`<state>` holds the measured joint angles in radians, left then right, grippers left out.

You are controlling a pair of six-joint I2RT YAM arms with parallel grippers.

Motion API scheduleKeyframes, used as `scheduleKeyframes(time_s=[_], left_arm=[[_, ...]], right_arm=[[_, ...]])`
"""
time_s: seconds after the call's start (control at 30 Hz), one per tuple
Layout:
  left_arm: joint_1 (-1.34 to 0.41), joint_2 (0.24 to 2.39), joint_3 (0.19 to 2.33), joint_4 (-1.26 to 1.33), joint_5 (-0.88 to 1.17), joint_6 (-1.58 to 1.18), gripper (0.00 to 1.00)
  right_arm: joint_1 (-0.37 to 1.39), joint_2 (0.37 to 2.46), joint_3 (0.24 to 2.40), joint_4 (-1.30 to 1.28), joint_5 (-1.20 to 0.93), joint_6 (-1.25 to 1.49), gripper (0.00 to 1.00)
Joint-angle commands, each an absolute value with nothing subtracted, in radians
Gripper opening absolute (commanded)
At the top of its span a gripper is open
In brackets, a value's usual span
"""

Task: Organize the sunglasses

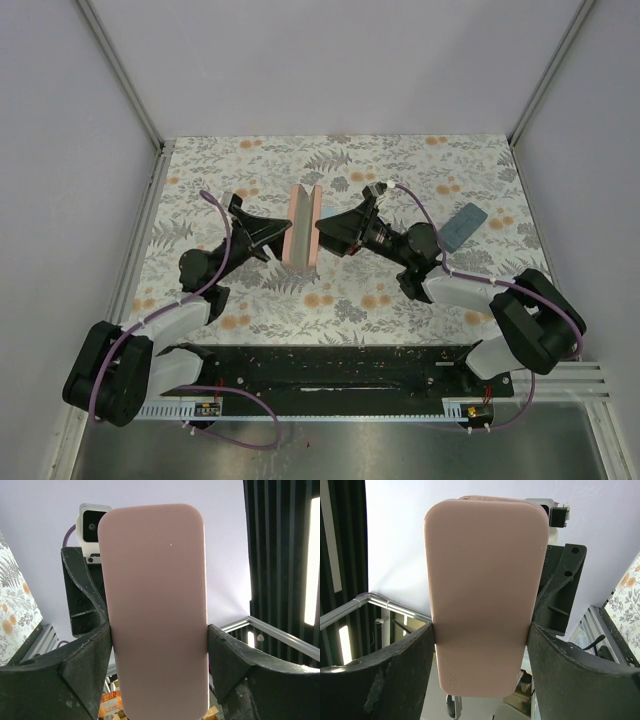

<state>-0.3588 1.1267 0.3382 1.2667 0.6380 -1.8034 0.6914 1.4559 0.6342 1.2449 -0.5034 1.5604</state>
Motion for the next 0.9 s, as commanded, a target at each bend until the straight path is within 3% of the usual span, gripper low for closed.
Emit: scheduleKeyframes(time_s=[0.0, 0.87], left_arm=[[-0.351, 1.14, 0.373, 1.667, 0.568, -1.859, 0.0], [-0.264, 1.147, 0.663, 1.545, 0.446, -1.971, 0.0]], right_arm=[[0.686, 1.445, 0.698, 1.519, -0.491, 1.594, 0.52], [0.548, 1.425, 0.888, 1.369, -0.511, 1.666, 0.51]])
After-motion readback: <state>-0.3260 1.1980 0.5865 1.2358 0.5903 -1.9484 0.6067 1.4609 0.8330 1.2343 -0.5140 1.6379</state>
